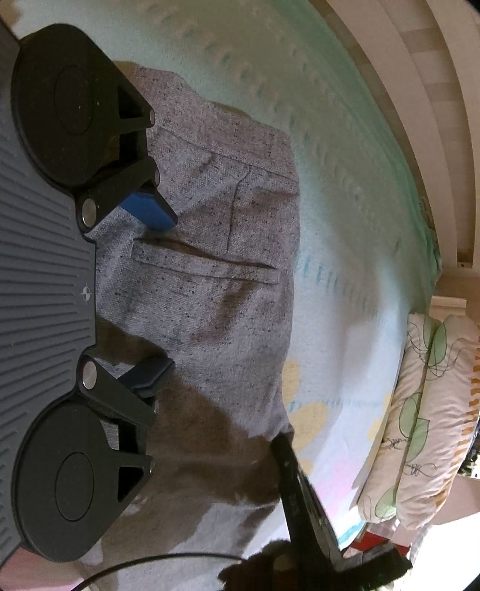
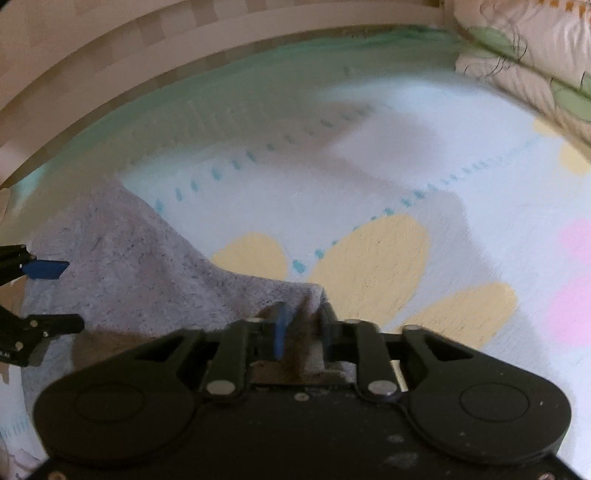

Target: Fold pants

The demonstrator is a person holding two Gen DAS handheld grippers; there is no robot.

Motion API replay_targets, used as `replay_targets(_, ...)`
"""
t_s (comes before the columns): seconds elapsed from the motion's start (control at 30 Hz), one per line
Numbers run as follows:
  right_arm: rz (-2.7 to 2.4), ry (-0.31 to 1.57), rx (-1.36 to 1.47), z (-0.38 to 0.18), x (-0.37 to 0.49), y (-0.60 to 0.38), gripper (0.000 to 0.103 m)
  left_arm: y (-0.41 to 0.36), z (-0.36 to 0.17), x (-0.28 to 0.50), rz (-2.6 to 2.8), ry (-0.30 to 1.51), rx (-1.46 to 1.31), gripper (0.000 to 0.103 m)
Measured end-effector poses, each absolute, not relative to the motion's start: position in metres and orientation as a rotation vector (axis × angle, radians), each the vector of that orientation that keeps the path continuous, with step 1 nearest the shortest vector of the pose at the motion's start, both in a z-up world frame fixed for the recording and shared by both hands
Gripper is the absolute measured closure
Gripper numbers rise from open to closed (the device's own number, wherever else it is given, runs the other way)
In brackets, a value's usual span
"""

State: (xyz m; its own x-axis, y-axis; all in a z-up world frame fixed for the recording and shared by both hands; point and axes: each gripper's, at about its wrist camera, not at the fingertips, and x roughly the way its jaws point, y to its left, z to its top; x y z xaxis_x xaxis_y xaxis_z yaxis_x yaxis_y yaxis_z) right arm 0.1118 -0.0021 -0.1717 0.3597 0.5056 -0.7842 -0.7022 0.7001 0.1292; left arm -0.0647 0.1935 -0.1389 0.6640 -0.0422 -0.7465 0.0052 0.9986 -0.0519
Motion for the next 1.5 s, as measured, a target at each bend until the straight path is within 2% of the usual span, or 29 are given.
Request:
replay_targets(0.17,0.763,0.891,-0.282,-0.182,0.120,0.014,0.100,0.191,-0.139,-0.068,-0.026,0.839,-0.021,0.028)
replay_targets(0.23,0.756,0.900,-0.272,-0.178,0.119,0.011,0.097,0.191,-0.137,-0.069,-0.024,0.844,-0.023,0.028)
replay_targets(0.27,0.743,0.890,-0.271,-0.172,0.118,0.006,0.092,0.190,-0.136,-0.068,-0.025,0.850,-0.021,0.028)
replay_targets(0.3,0.726,0.873,-0.262,-0.164,0.118,-0.001,0.079,0.188,-0.133,-0.065,-0.025,0.856,-0.021,0.028)
replay_targets(0.33,0.715,0.853,-0.243,-0.157,0.116,-0.009,0.072,0.188,-0.130,-0.064,-0.026,0.861,-0.024,0.028)
replay_targets(0.5,0.720,0.873,-0.229,-0.111,0.086,-0.081,0.073,0.182,-0.113,-0.058,-0.065,0.847,-0.098,0.028)
replay_targets(0.63,0.675,0.925,-0.238,-0.102,0.038,-0.138,0.072,0.158,-0.108,-0.058,-0.117,0.824,-0.052,0.028)
replay_targets(0.8,0.554,1.004,-0.173,-0.130,-0.035,-0.191,0.073,0.125,-0.111,-0.067,-0.220,0.824,0.022,0.028)
replay_targets(0.97,0.428,1.023,-0.126,-0.166,-0.087,-0.204,0.082,0.109,-0.125,-0.073,-0.267,0.867,0.111,0.027)
replay_targets(1.0,0.408,1.048,-0.163,-0.175,-0.095,-0.202,0.089,0.112,-0.133,-0.073,-0.255,0.912,0.114,0.027)
replay_targets(1.03,0.388,1.093,-0.185,-0.186,-0.103,-0.202,0.091,0.116,-0.141,-0.073,-0.240,0.959,0.106,0.027)
replay_targets(1.23,0.322,1.000,-0.040,-0.171,-0.125,-0.229,0.091,0.117,-0.145,-0.080,-0.229,0.940,0.117,0.027)
replay_targets(1.37,0.009,0.871,0.097,-0.157,-0.121,-0.279,0.089,0.116,-0.138,-0.078,-0.216,0.908,0.020,0.027)
replay_targets(1.5,-0.315,0.786,0.111,-0.153,-0.124,-0.337,0.086,0.106,-0.129,-0.072,-0.249,0.871,0.007,0.027)
